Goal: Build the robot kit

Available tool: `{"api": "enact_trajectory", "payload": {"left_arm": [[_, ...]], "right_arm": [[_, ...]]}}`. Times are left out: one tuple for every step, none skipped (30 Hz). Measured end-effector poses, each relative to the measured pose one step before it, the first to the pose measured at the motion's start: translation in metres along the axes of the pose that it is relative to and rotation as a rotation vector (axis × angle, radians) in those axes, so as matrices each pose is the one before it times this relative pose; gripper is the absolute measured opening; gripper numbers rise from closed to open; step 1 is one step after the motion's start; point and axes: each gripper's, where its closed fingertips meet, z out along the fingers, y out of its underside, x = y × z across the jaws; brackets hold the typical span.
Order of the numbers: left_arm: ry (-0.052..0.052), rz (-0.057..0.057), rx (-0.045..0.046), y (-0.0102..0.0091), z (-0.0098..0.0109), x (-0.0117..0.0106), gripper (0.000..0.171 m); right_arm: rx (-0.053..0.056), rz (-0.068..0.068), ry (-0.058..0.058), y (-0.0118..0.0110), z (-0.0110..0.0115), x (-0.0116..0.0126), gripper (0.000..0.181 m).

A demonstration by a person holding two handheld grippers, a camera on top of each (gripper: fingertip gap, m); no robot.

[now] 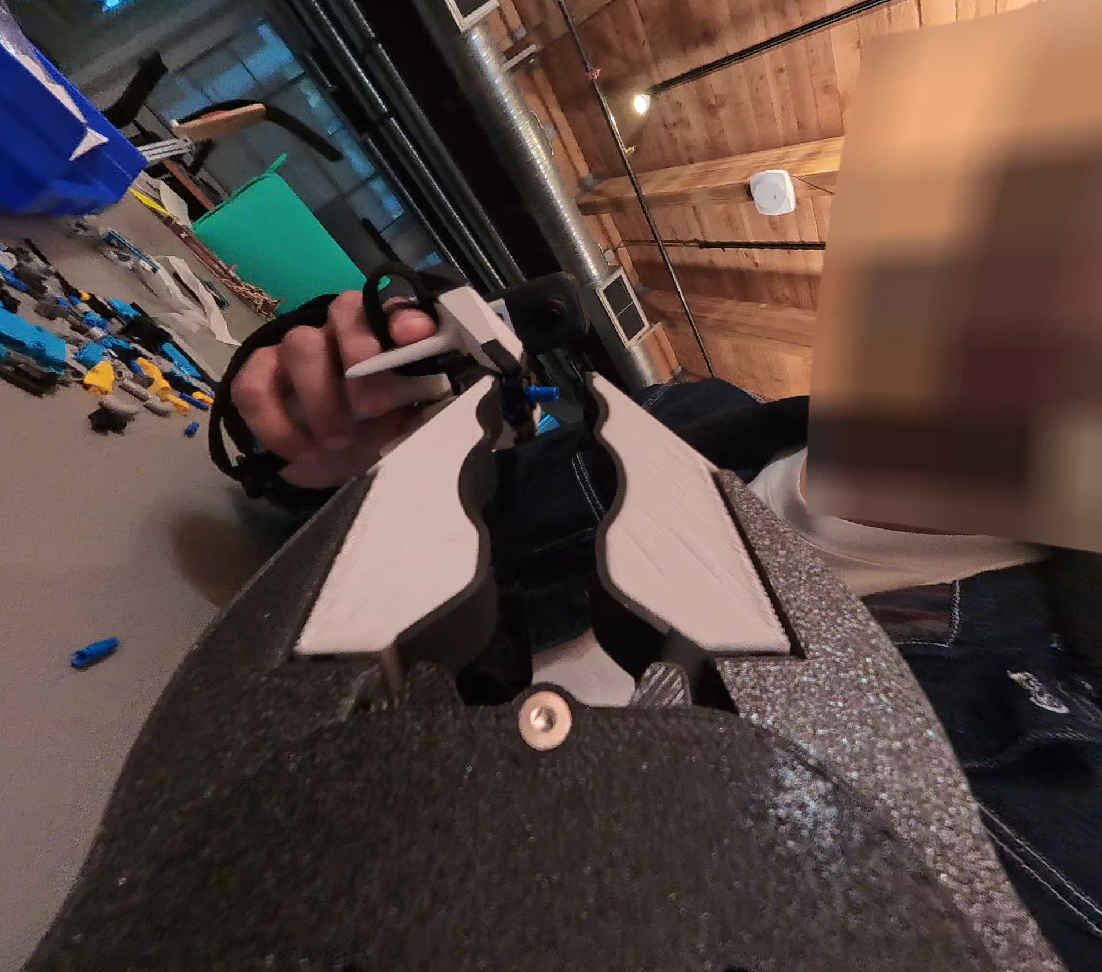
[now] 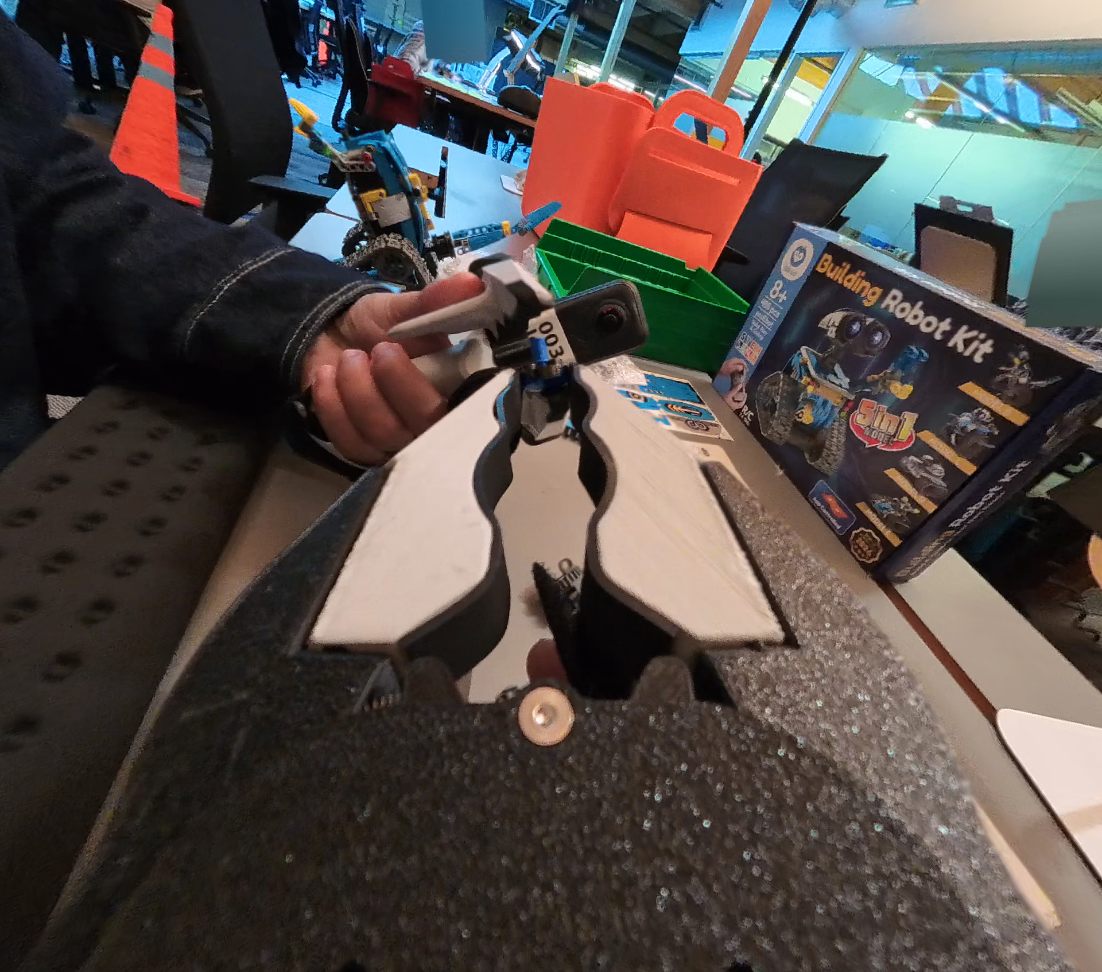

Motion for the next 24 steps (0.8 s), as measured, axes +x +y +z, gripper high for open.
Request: {"api": "enact_trajectory", "payload": {"left_arm": [[-0.0008, -0.0018, -0.00209, 0.00086, -0.00006, 0.00005, 0.022], [0.0132, -0.0183, -0.00166, 0.00068, -0.00005, 0.00132, 0.021], [0.0208, -0.0214, -0.00277, 0.00109, 0.00044, 0.00206, 0.019], [0.0125, -0.0099, -0.00634, 0.00167, 0.00067, 0.00084, 0.016], [-0.0085, 0.0042, 0.00585, -0.00073, -0.00035, -0.00129, 0.015], [-0.0218, 0.0194, 0.00396, -0.00043, -0.00098, -0.00232, 0.016], [-0.014, 0.0153, -0.00406, 0.00032, -0.00047, -0.00113, 0.015], [-0.0095, 0.018, -0.00101, -0.00004, 0.00004, -0.00018, 0.015], [-0.0029, 0.0144, -0.00329, 0.00041, 0.0002, 0.0006, 0.015], [0.0009, 0.0108, -0.00643, 0.00084, 0.00018, 0.00097, 0.015], [-0.0032, 0.0098, -0.00592, 0.00072, 0.0001, 0.00038, 0.015], [0.001, 0.0079, -0.00815, 0.00102, 0.00013, 0.00084, 0.015], [-0.0053, 0.0071, -0.00523, 0.00029, -0.00019, -0.00027, 0.015], [-0.0091, 0.0008, 0.0011, -0.00062, -0.0006, -0.0015, 0.015], [-0.0079, -0.0088, 0.00219, -0.00054, -0.00094, -0.00218, 0.015], [-0.0019, -0.0181, 0.00555, -0.00118, -0.00113, -0.00233, 0.015], [0.0063, -0.0229, 0.00954, -0.00164, -0.00113, -0.0015, 0.016], [-0.0014, -0.021, 0.01356, -0.00255, -0.00133, -0.00283, 0.016], [-0.0124, -0.009, 0.01663, -0.00341, -0.00166, -0.00399, 0.016], [-0.0205, 0.0065, 0.01596, -0.00379, -0.00188, -0.00339, 0.017], [-0.0412, 0.0208, 0.0253, -0.00607, -0.00352, -0.00466, 0.026], [-0.0572, 0.0277, 0.03265, -0.00811, -0.0055, -0.00622, 0.04], [-0.0421, 0.0255, 0.03533, -0.00876, -0.00647, -0.00394, 0.043], [-0.0226, 0.0202, 0.02828, -0.00754, -0.00625, -0.00115, 0.042]], "right_arm": [[0.0007, -0.0054, -0.008, -0.00108, 0.00046, -0.0014, 0.016], [0.0049, -0.0014, -0.0085, -0.00141, 0.00008, -0.00135, 0.016], [0.0103, -0.004, -0.0074, -0.00216, -0.00021, -0.00165, 0.016], [0.0122, -0.0049, -0.0089, -0.00232, 0.00008, -0.002, 0.016], [-0.005, -0.0059, 0.0088, 0.00072, 0.00004, 0.00087, 0.015], [-0.0171, -0.0153, 0.0096, 0.00293, 0.00014, 0.00109, 0.016], [-0.0077, -0.013, 0.0023, 0.00105, 0.00009, -0.00015, 0.016], [-0.0038, -0.0049, 0.0053, -0.00005, 0.00009, 0.00023, 0.016], [-0.0014, -0.0067, 0.0032, -0.00069, 0.00023, -0.00013, 0.016], [0.0021, -0.0054, -0.0009, -0.00115, 0.0001, -0.00101, 0.016], [0.0019, -0.0024, 0.0004, -0.00085, 0.0002, -0.00061, 0.016], [0.0056, 0.0032, -0.0055, -0.00123, 0.00016, -0.00102, 0.016], [-0.0036, 0.0035, -0.0009, 0.00008, 0.00023, -0.0003, 0.016], [-0.01, -0.0074, 0.0076, 0.00158, 0.00033, 0.00106, 0.016], [-0.0156, -0.007, 0.0036, 0.00242, 0.00032, 0.00093, 0.016], [-0.0248, 0.0051, 0.0048, 0.00318, 0.00054, 0.00143, 0.016], [-0.0205, 0.0124, 0.0092, 0.00253, 0.00058, 0.0017, 0.016], [-0.0289, 0.0152, 0.0137, 0.00325, 0.00094, 0.00244, 0.016], [-0.0456, 0.0054, 0.0208, 0.00443, 0.0012, 0.0036, 0.016], [-0.0498, -0.0163, 0.0253, 0.00327, 0.00095, 0.004, 0.016], [-0.0489, -0.0436, 0.0583, 0.00047, -0.00149, 0.00881, 0.015], [-0.0516, -0.0554, 0.0705, -0.00188, -0.00387, 0.01136, 0.015], [-0.0528, -0.0604, 0.0718, -0.00276, -0.00493, 0.01176, 0.016], [-0.0475, -0.0719, 0.0769, -0.00326, -0.00528, 0.01142, 0.016]]}}
